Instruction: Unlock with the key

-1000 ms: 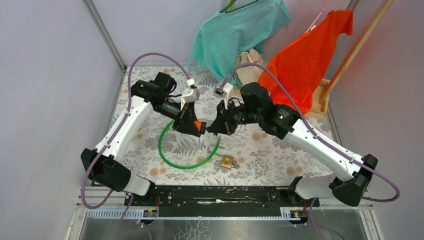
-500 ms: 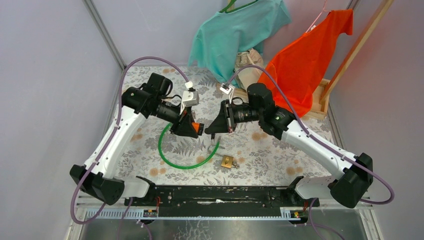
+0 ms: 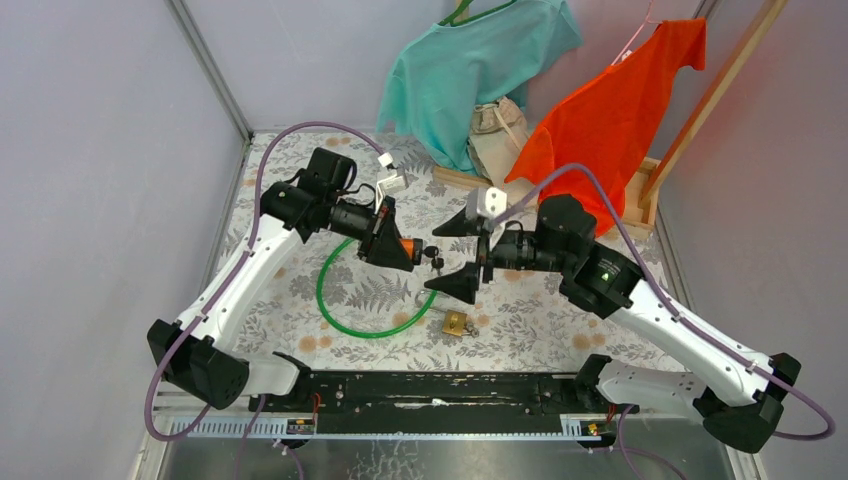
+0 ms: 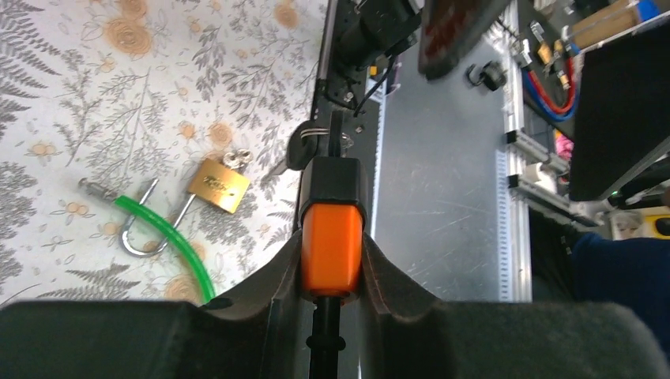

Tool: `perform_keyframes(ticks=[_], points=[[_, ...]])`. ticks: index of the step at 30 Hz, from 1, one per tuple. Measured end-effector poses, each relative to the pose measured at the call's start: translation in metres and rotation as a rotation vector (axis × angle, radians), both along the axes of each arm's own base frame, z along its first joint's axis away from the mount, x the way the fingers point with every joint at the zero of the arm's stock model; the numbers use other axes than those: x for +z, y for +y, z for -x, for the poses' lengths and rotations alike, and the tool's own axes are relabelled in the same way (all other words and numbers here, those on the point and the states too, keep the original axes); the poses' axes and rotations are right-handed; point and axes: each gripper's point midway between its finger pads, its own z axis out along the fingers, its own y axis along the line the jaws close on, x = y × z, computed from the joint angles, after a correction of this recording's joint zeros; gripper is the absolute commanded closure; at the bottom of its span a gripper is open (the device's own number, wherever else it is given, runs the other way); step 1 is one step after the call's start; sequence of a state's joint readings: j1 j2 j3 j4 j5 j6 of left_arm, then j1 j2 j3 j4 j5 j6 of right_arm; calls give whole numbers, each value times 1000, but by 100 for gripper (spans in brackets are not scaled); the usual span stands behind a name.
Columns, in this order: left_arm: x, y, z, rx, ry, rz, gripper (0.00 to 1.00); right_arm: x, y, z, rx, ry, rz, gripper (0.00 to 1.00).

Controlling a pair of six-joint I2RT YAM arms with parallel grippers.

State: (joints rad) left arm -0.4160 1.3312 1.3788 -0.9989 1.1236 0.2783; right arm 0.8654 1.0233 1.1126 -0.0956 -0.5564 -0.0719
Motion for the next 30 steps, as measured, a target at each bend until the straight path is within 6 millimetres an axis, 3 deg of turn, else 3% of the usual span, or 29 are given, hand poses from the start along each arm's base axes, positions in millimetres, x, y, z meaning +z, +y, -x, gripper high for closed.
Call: perform_keyframes(ticks=[3,8,12,19,25,30], points=[[7,-3,1,6,41,25,96,-3,6,5,38,-163,33,0],[15,-6,5,0,95,53,95,-23,17,2,45,-356,143,0],[18,-6,10,-13,122,70,95,-33,25,-1,44,-495,213,6],[24,-6,17,-43,139,101,94,-39,30,-9,10,-675,308,24],[23,-5,22,-59,147,102,91,-36,29,-14,-29,-763,347,56],[22,-3,25,-69,148,100,86,-36,29,-13,-36,-804,373,57]])
